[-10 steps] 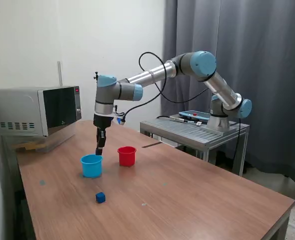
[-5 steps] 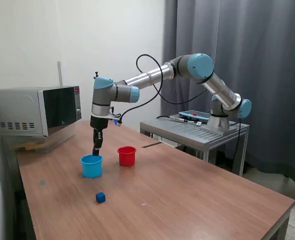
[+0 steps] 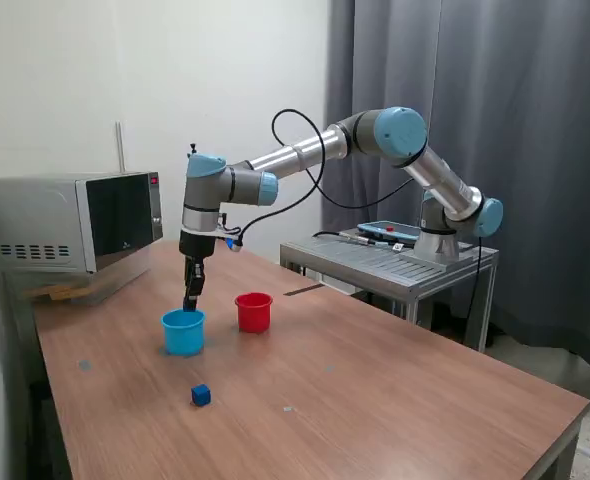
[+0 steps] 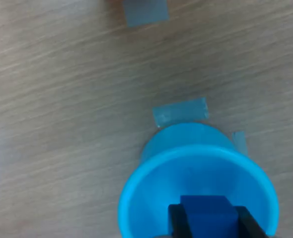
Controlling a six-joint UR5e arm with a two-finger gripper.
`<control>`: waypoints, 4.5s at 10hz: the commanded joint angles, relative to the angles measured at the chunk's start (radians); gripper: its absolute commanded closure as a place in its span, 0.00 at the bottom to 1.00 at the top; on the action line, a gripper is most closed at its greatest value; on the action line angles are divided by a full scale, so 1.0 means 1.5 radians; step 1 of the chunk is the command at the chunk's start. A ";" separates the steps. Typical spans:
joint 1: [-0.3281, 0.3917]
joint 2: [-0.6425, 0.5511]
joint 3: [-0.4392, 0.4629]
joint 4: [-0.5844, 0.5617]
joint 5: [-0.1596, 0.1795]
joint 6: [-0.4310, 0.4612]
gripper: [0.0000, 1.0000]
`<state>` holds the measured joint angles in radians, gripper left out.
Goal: Place red objects in the red bin, and blue objects in the blue bin.
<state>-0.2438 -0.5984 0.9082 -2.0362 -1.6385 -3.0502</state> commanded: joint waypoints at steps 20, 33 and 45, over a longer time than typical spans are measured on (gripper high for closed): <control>0.139 -0.162 0.165 -0.010 0.011 0.040 0.00; 0.203 -0.093 0.103 0.042 0.019 -0.009 0.00; 0.187 0.064 -0.082 0.063 0.020 -0.054 0.00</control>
<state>0.0393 -0.5369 0.8224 -1.9417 -1.6092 -3.1334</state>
